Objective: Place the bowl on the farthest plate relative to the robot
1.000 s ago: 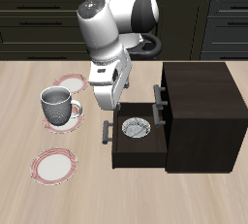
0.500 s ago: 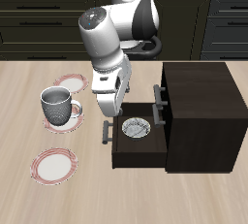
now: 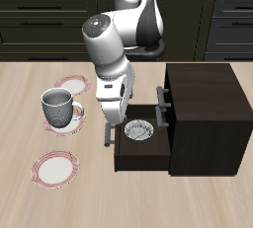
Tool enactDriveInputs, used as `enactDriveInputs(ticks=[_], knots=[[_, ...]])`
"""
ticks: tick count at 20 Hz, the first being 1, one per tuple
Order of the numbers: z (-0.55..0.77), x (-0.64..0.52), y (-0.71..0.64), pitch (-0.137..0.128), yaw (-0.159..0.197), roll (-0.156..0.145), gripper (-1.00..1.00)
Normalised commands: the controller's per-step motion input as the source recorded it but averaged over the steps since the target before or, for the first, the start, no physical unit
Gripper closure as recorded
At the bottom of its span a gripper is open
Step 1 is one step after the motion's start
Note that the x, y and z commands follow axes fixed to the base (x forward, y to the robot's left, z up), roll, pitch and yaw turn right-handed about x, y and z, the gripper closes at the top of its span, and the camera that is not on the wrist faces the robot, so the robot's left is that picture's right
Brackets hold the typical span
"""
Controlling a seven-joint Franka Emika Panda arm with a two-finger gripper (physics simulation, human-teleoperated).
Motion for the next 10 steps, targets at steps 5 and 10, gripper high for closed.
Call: enactDriveInputs(ticks=[5, 10], knots=[[-0.1, 0.02, 0.14, 0.011, 0.009, 0.019, -1.0], [-0.17, 0.02, 0.19, 0.03, 0.014, 0.027, -1.0]])
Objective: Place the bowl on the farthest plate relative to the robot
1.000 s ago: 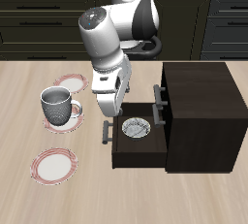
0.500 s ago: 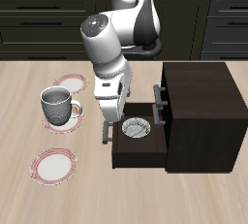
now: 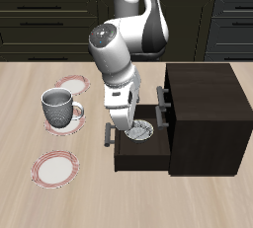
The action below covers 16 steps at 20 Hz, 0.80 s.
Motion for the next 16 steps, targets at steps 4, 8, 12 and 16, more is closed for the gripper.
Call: enactDriveInputs(ticks=[4, 8, 12, 16], knots=[[-0.21, -0.05, 0.06, 0.045, 0.005, 0.01, -1.0], [-0.37, -0.16, 0.01, 0.086, -0.003, -0.003, -1.0], [-0.36, -0.14, 0.09, 0.019, 0.03, 0.008, -1.0], [-0.36, 0.0, 0.05, 0.072, -0.008, 0.014, -1.0]])
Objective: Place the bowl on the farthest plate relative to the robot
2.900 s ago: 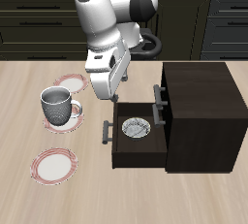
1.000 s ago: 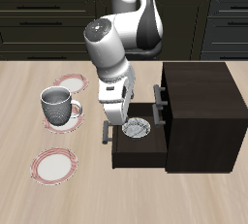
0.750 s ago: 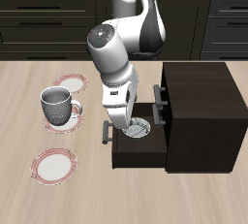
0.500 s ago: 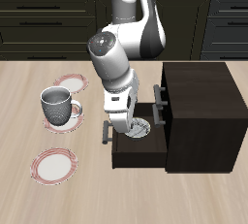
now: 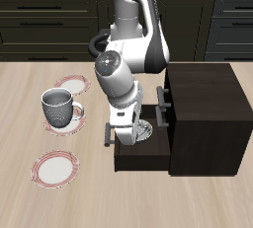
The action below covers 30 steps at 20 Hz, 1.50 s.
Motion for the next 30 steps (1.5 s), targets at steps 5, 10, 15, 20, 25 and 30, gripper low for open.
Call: enactDriveInputs(ticks=[5, 10, 15, 20, 25, 30], knots=[[-0.38, 0.07, -0.02, 0.045, -0.004, -0.025, -1.0], [-0.31, 0.09, -0.1, 0.07, -0.036, -0.048, -1.0], [0.03, 0.03, -0.05, -0.016, -0.008, -0.019, 1.0], [0.09, 0.07, -0.05, -0.023, -0.015, -0.014, 1.0], [-0.02, 0.07, 0.01, -0.004, 0.005, 0.003, 1.0], [0.23, 0.01, -0.01, -0.054, -0.021, -0.01, 1.0]])
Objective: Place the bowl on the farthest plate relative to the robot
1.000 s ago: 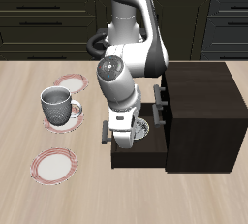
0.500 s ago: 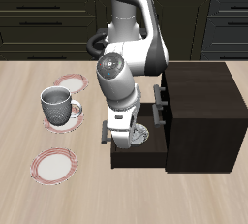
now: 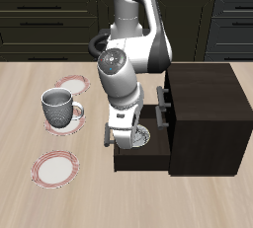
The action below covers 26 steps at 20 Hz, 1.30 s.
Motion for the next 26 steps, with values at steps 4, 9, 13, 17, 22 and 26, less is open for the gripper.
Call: enactDriveInputs(ticks=[4, 9, 13, 17, 22, 26], knots=[[0.27, -0.09, 0.06, -0.042, -0.014, 0.015, 1.0], [0.24, -0.06, -0.05, -0.046, -0.036, -0.018, 1.0], [0.29, -0.02, -0.15, -0.086, -0.068, -0.04, 1.0], [0.19, -0.05, -0.12, -0.024, -0.09, -0.025, 1.0], [0.37, -0.07, -0.2, -0.055, -0.167, -0.03, 1.0], [0.44, -0.07, -0.22, -0.052, -0.217, -0.037, 1.0]])
